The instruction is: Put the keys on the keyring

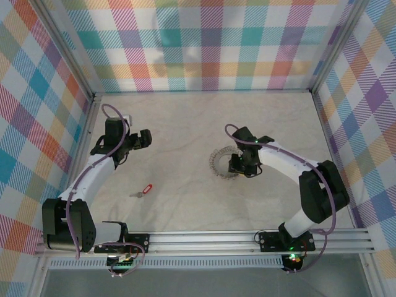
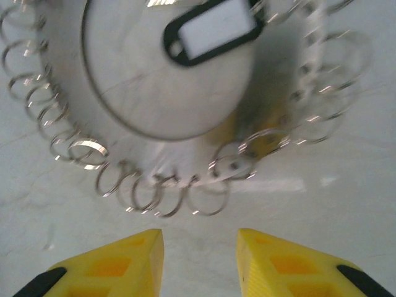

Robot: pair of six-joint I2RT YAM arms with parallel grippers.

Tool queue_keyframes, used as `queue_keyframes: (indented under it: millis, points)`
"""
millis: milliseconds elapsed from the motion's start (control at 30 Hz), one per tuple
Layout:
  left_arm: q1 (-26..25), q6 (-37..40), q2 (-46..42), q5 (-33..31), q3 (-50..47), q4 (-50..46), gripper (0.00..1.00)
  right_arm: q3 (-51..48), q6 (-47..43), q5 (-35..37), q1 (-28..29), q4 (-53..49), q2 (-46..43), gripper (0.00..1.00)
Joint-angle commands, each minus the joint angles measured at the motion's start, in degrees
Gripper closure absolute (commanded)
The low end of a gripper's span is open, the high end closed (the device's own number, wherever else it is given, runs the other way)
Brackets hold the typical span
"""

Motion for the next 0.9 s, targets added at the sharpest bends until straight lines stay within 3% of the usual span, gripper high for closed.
queue_keyframes:
  millis: [0,100,200,500,633,733,867]
  points:
    - [-0.5,-0.3,-1.0,-1.4,-0.7,-0.3,0.0,-0.4,-3.5,4.8,-1.4,-0.9,-2.5,0.68]
    - [-0.8,-0.3,-0.9,-1.6,-0.8,-0.2,0.0,-0.7,-5.6,-1.8,-1.6,0.9,-1.1,0.78]
    - [-1.0,-0.3,-0.5,-1.5,-0.6,-0.5,0.0,-1.3,-7.5,-7.2,-1.1,3.3,0.5,0.79]
    - [-1.5,-0.2,-0.3,-1.8,-0.8,-0.4,0.0,2.3,-9.4,-5.5,3.8,-1.5,5.0,0.63]
    - [-1.7,-0.2,-0.1,-2.3,-0.9,-0.5,0.0,4.8,-5.8,-7.7,3.9,-2.6,6.7,0.67]
    - [-1.8,-0.2,0.1,-2.4,-0.8,-0.6,0.0,7.6,-2.0,-9.7,4.1,-3.6,8.7,0.77]
    - [-1.9,-0.1,0.0,-2.8,-0.7,-1.1,0.0,10.0,-0.9,-6.0,4.5,-6.6,11.0,0.79]
